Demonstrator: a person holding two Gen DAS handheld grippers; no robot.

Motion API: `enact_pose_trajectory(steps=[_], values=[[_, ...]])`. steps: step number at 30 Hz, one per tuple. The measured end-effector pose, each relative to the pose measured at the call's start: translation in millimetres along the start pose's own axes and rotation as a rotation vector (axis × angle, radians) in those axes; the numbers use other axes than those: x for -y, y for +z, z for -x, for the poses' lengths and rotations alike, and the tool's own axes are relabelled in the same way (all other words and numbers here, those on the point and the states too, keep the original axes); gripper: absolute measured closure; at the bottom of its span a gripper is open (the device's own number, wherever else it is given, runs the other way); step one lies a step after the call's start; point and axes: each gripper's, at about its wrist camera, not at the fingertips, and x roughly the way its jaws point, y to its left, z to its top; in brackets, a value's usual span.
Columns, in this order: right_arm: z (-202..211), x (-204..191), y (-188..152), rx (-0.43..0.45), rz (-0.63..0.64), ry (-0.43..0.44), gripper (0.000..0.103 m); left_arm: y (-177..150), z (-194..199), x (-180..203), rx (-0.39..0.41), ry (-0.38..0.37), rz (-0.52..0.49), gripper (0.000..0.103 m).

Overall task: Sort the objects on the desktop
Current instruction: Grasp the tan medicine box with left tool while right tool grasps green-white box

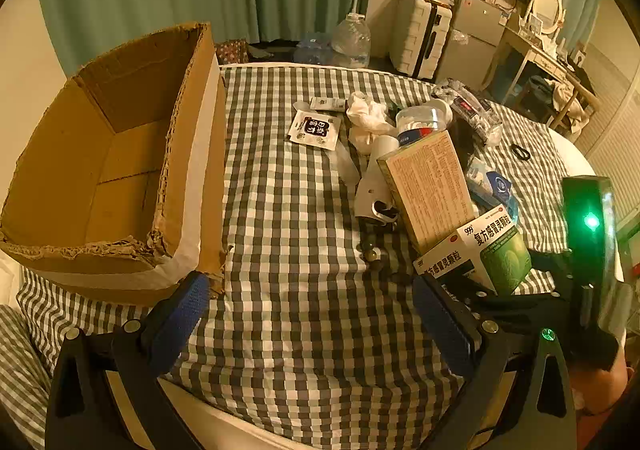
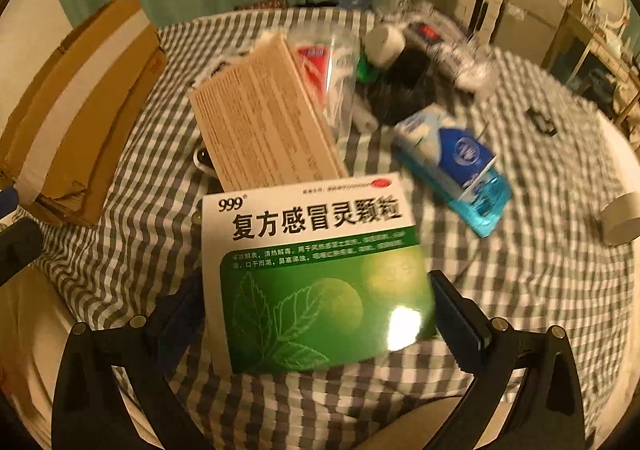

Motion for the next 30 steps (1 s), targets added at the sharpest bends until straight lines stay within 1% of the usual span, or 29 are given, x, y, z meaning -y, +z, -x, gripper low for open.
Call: enact_pose_trajectory(steps=[2, 3, 4, 8, 9, 13, 15, 17, 21, 22, 24, 27, 28, 30], values=[[-7.8, 2.8, 0.4, -0.016, -0.022, 0.03, 0.0, -0.3, -2.0, 0.0, -0.009, 0.004, 0.003, 0.0], [-10.6, 4.4, 0.6, -0.021, -0.032, 0.042, 0.005, -0.4, -3.1, 0.3, -0.015, 0.007, 0.003, 0.0], [-11.5, 6.9, 0.9, -0.019, -0.047, 0.054, 0.005, -0.5, -4.0, 0.9, -0.019, 0.009, 0.002, 0.0], [-1.1, 15.4, -1.0, 0.025, -0.102, 0.101, 0.006, 0.7, -7.9, 6.1, -0.033, 0.012, 0.005, 0.0], [6.2, 17.1, -2.3, 0.046, -0.114, 0.093, 0.006, 1.8, -9.3, 8.6, -0.036, 0.007, 0.006, 0.0], [49.1, 27.6, -9.7, 0.2, -0.148, 0.013, 0.006, 10.2, -14.1, 21.7, -0.015, -0.015, 0.037, 0.0], [60.7, 35.0, -10.2, 0.232, -0.156, -0.045, 0.006, 15.4, -20.2, 35.5, -0.001, -0.045, 0.055, 0.0], [67.9, 43.9, -9.5, 0.247, -0.173, -0.109, 0.006, 20.6, -31.6, 53.1, -0.001, -0.074, 0.037, 0.0], [76.6, 57.2, -8.1, 0.277, -0.19, -0.183, 0.006, 26.3, -57.0, 87.6, -0.012, -0.101, -0.021, 0.0], [78.9, 61.3, -6.4, 0.289, -0.192, -0.197, 0.006, 28.1, -64.1, 93.9, -0.033, -0.21, -0.197, 0.0], [80.2, 71.3, -6.4, 0.3, -0.199, -0.209, 0.006, 31.1, -77.3, 105.7, -0.049, -0.219, -0.192, 0.0], [80.4, 83.3, -12.2, 0.304, -0.229, -0.205, 0.006, 39.5, -95.4, 115.4, -0.067, -0.224, -0.166, 0.0], [79.3, 87.2, -12.6, 0.303, -0.235, -0.197, 0.006, 42.3, -101.1, 117.4, -0.069, -0.221, -0.156, 0.0], [77.9, 91.9, -13.2, 0.303, -0.24, -0.182, 0.006, 47.2, -113.5, 121.2, -0.071, -0.193, -0.133, 0.0]])
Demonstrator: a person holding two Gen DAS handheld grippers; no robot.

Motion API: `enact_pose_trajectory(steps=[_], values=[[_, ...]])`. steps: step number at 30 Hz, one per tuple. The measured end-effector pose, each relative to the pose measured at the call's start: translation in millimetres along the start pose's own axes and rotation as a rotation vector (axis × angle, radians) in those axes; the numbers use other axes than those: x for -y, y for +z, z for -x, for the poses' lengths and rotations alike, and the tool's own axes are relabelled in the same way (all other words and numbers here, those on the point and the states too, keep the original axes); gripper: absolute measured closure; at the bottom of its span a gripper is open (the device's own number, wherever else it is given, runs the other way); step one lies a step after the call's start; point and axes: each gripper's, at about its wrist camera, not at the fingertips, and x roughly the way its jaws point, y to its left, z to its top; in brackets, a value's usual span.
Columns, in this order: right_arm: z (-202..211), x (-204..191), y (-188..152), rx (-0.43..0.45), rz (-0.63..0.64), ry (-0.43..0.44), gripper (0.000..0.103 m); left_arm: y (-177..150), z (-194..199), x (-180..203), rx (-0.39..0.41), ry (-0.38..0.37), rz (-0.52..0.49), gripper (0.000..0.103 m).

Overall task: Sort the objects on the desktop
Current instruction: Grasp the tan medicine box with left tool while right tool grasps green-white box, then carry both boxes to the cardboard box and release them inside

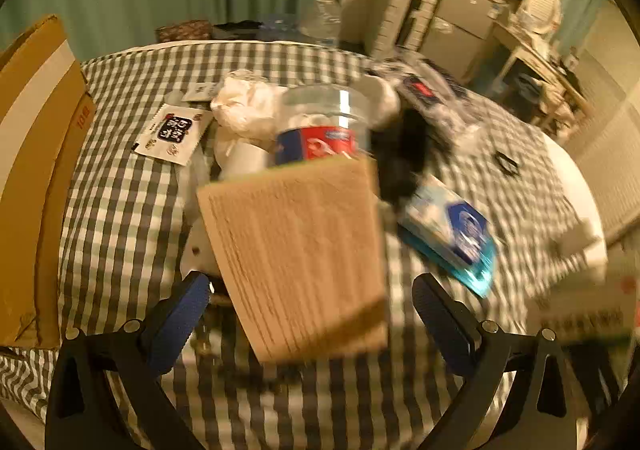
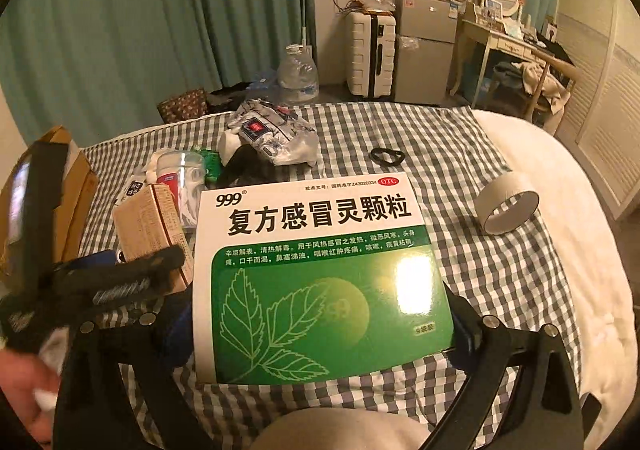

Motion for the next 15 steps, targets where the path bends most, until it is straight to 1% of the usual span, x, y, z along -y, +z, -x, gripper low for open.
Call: enact_pose_trajectory(steps=[2, 3, 4, 6, 8, 11, 13, 15], values=[[0.6, 3.3, -2.2, -0.002, -0.006, 0.016, 0.006, 4.0, -7.8, 0.5, -0.003, 0.012, 0.007, 0.0], [-0.1, 3.6, -2.5, -0.002, -0.008, 0.023, 0.006, 4.7, -7.7, 1.7, 0.019, 0.029, 0.001, 0.0], [0.3, 3.7, -2.3, -0.002, -0.009, 0.027, 0.006, 5.2, -6.9, 3.4, 0.04, 0.044, -0.013, 0.006], [0.9, 4.5, -2.1, 0.001, -0.011, 0.035, 0.006, 5.4, -8.2, 6.3, 0.036, 0.058, -0.051, 0.025], [1.2, 5.5, -2.0, 0.003, -0.017, 0.04, 0.006, 4.4, -6.9, 6.2, 0.025, 0.072, -0.064, 0.025], [2.1, 6.4, -1.8, 0.006, -0.018, 0.04, 0.006, 0.4, 2.3, -1.4, 0.007, 0.032, -0.033, 0.026], [5.6, 3.9, -1.7, 0.014, -0.011, 0.029, 0.006, -0.8, 11.8, -5.9, 0.013, 0.025, -0.024, 0.026], [10.9, 1.5, -0.6, 0.023, -0.003, 0.023, 0.006, -4.6, 30.3, -10.5, 0.034, 0.027, -0.027, 0.026]])
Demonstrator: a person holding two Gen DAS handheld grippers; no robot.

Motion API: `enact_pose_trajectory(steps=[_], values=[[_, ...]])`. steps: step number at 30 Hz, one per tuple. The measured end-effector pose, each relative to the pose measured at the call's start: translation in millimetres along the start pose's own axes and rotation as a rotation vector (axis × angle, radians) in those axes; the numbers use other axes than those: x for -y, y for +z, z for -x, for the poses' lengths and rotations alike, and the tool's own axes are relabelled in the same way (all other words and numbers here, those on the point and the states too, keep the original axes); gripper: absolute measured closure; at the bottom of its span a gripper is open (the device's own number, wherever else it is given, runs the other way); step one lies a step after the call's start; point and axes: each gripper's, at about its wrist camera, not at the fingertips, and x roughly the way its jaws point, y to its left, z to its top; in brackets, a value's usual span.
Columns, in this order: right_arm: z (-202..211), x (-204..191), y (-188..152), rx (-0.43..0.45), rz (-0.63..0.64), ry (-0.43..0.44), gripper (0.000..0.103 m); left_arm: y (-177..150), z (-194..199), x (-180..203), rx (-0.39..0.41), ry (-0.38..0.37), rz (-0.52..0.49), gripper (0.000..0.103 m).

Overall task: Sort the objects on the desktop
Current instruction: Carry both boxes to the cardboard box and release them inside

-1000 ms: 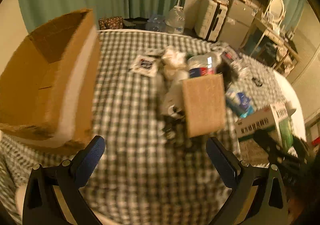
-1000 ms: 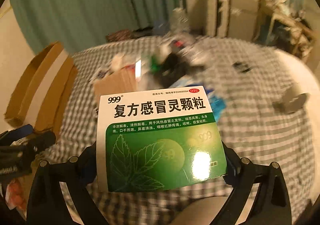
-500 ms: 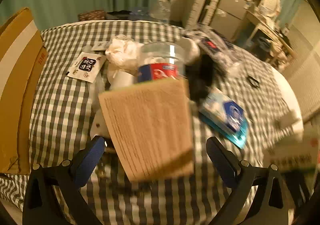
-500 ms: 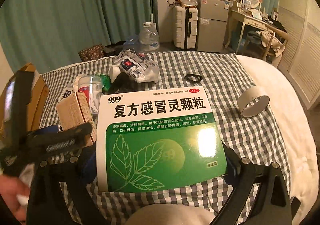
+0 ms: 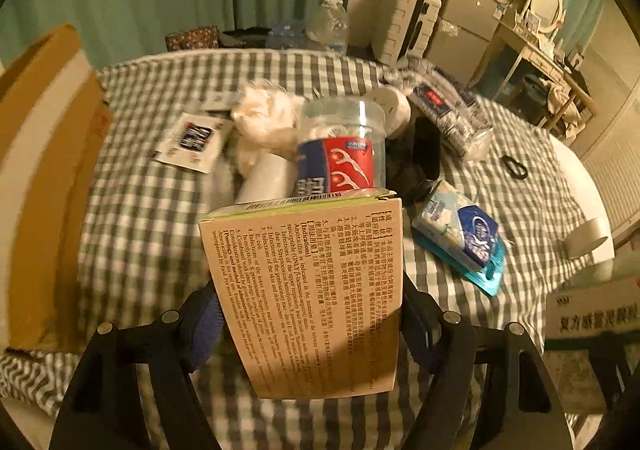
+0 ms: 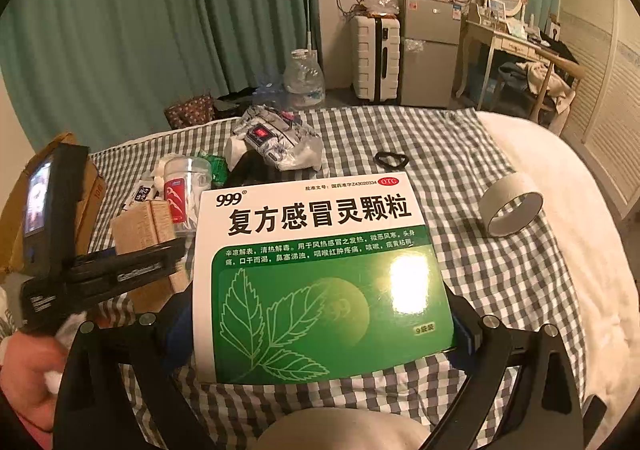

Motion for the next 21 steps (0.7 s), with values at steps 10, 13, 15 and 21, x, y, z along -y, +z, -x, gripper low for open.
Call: enact_pose_trajectory(steps=[10, 13, 15, 21], values=[[69.8, -29.4, 10.8, 0.128, 0.063, -0.001, 0.006, 2.1, 117.3, -13.8, 0.228, 0.021, -0.058, 0.026], [94.1, -41.6, 13.5, 0.159, 0.077, 0.031, 0.006, 3.4, 158.2, -24.4, 0.302, 0.01, -0.066, 0.026], [108.7, -48.5, 15.9, 0.166, 0.074, 0.076, 0.006, 4.9, 184.8, -36.3, 0.341, -0.008, -0.061, 0.026], [150.2, -82.7, 28.2, 0.205, 0.077, 0.188, 0.006, 16.4, 235.8, -80.7, 0.424, -0.006, -0.032, 0.026]])
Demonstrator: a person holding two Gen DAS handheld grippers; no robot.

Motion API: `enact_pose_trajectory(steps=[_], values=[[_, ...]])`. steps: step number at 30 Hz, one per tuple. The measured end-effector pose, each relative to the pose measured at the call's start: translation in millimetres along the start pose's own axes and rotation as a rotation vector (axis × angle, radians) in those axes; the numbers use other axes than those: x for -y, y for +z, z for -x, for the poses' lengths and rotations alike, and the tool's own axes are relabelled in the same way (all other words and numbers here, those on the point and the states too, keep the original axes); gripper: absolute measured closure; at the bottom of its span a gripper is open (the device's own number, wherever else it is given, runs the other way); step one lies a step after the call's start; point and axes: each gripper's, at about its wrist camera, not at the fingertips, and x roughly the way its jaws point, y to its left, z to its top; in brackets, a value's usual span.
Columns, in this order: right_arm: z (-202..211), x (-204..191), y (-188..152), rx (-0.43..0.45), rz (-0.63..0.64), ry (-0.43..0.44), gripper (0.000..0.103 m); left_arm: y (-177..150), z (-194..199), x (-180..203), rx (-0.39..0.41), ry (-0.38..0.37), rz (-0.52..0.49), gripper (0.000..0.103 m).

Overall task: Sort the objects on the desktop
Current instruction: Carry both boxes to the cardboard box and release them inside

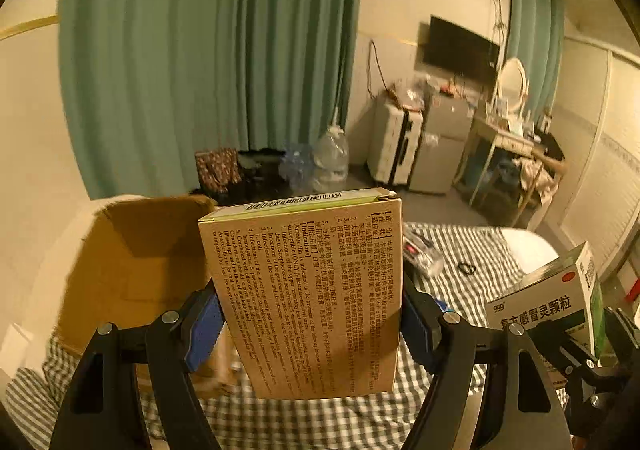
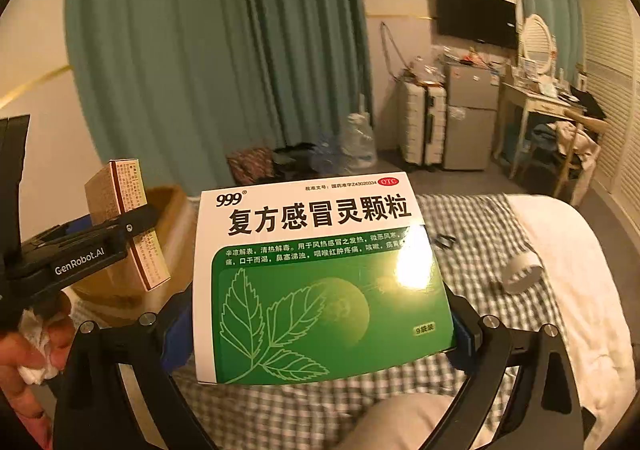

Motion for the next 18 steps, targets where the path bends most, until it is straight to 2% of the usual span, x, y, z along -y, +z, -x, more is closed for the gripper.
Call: enact_pose_trajectory(steps=[5, 8, 12, 18], values=[[-4.6, -49.9, 20.4, 0.004, 0.037, 0.106, 0.006, 18.5, 13.8, -58.2, 0.031, 0.059, 0.013, 0.026], [-18.1, -86.2, 32.1, -0.006, 0.062, 0.204, 0.006, 19.7, 12.6, -96.8, 0.021, 0.107, 0.043, 0.026], [-51.0, -137.6, 43.1, -0.044, 0.098, 0.305, 0.006, 8.1, -8.6, -152.3, -0.044, 0.179, 0.083, 0.026], [-125.7, -194.1, 37.4, -0.168, 0.128, 0.38, 0.006, -22.3, -52.7, -197.3, -0.151, 0.226, 0.153, 0.026]])
